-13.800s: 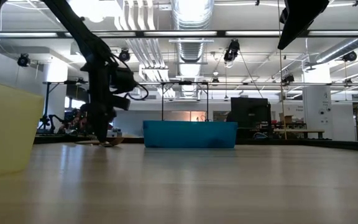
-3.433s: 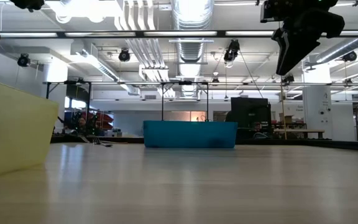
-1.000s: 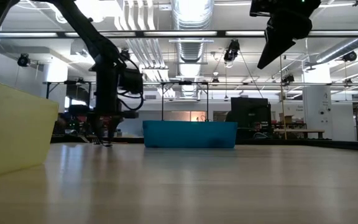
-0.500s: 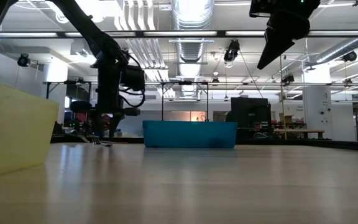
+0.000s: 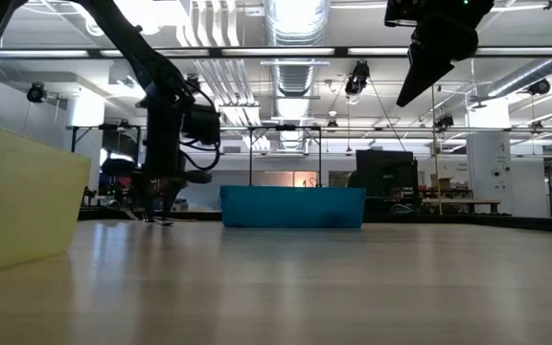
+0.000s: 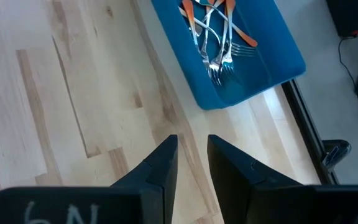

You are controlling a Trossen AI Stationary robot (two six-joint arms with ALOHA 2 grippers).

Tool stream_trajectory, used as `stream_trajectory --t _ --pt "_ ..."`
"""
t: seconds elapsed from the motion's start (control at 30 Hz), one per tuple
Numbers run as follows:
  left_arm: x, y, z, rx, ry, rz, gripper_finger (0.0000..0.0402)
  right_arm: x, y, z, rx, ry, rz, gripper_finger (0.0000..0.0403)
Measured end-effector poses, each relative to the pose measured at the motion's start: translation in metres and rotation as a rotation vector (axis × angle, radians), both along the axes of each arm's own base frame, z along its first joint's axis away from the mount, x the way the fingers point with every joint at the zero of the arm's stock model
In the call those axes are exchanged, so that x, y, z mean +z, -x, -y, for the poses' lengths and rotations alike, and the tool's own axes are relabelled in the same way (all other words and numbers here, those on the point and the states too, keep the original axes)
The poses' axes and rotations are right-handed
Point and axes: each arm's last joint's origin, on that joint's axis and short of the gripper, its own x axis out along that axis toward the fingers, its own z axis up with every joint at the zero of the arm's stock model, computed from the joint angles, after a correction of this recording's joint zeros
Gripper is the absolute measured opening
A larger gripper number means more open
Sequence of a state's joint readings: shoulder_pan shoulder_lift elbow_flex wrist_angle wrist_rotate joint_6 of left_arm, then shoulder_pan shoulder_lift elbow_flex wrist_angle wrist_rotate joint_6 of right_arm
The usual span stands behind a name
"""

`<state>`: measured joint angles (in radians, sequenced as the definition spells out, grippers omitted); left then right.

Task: Sort silverware by color (type)
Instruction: Put the blue fork into the pink bin

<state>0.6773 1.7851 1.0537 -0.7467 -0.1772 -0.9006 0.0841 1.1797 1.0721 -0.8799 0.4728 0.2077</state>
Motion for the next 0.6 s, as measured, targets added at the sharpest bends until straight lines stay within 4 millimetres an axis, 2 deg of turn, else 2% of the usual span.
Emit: stream_trajectory --t 0.37,0.6 --pt "-0.010 -0.004 -0.003 0.057 -0.005 0.008 0.0091 0.000 0.000 0.000 0.000 0.000 0.000 0.0079" --pt "-0.018 -0.006 -0.002 0.028 0.012 -0.020 0.0046 0.000 0.000 0.000 -0.012 -0.008 0.006 0.0079"
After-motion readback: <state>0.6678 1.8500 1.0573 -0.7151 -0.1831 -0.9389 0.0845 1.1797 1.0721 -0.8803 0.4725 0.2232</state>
